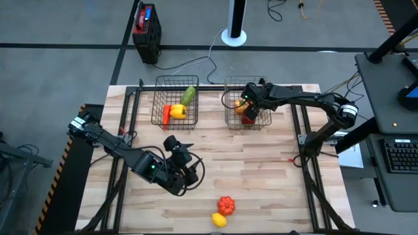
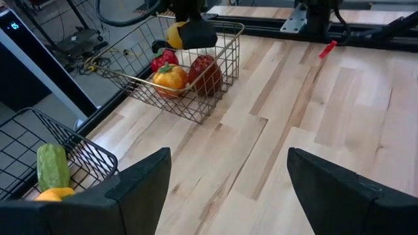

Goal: Sort produce into baskets
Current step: Put the top yellow lemon into the gold wire basket

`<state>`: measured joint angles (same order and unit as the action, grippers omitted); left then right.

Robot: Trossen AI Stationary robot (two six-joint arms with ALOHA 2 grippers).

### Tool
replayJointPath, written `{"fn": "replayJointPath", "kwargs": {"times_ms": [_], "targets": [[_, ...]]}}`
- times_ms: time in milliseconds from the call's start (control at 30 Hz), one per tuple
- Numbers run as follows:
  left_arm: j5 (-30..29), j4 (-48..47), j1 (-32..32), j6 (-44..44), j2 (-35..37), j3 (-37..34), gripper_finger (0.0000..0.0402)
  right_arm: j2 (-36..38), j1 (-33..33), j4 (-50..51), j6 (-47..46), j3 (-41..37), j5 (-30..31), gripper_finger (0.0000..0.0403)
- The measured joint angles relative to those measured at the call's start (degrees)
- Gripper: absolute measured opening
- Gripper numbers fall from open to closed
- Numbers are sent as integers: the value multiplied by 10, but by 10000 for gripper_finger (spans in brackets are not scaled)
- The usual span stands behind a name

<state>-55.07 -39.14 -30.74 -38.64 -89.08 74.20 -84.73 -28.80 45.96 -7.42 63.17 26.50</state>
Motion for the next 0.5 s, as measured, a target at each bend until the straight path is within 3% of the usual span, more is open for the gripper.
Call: {"fn": "replayJointPath", "kwargs": {"times_ms": [167,300,500], "targets": [[0,1,0,-5,0,0,288,0,0,2,10,11,-6,265],[0,1,0,-6,0,0,288,0,0,2,10,20,-47,267],[0,1,0,-7,0,-1,288,0,0,4,-1,25,-71,295]]}}
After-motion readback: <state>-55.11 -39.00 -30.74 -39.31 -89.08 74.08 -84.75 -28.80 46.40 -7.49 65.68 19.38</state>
